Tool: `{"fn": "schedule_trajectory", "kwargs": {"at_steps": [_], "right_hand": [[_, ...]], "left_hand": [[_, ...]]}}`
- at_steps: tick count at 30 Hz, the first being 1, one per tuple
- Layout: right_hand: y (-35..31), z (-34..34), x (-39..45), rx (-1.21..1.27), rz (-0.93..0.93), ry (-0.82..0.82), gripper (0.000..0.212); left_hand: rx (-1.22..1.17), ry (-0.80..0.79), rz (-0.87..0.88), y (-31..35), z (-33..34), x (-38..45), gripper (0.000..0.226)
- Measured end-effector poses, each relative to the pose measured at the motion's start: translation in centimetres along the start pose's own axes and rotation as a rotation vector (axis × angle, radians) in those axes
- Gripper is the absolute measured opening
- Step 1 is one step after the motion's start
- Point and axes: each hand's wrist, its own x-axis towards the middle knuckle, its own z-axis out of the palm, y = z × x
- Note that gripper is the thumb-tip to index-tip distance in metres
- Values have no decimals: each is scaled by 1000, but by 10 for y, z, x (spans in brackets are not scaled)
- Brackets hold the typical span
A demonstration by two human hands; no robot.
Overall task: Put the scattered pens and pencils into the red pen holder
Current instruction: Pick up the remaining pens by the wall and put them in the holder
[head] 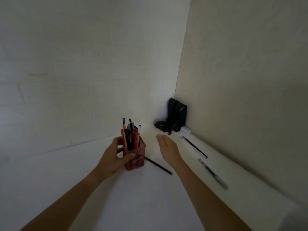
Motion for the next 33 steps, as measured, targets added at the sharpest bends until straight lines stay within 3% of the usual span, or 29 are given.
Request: {"fn": "schedule_trajectory", "kwargs": {"at_steps": [1, 3, 8, 11, 16, 20, 27, 33], "right_hand": [[14, -3, 1, -168, 7, -14, 40], [35, -4, -2, -378, 11, -82, 38], [51, 11, -12, -545, -145, -10, 20], [47, 13, -17, -486, -203, 16, 23], [44, 18, -26, -599, -259, -103, 24], [47, 10, -18, -624, -154, 36, 17], [76, -73, 39, -645, 28, 303, 45], [120, -105, 61, -746, 149, 324, 27]], "left_hand": [[0, 7, -5, 1, 0, 0, 71], [-2, 18, -14, 3, 1, -1, 66], [-11, 40, -43, 10, 4, -3, 66], [-4, 42, -56, 12, 6, -4, 65], [36, 57, -67, 15, 8, -3, 61], [59, 71, -66, 17, 10, -3, 57], [84, 47, -83, 17, 10, -1, 60], [95, 22, -81, 11, 6, 1, 63]]}}
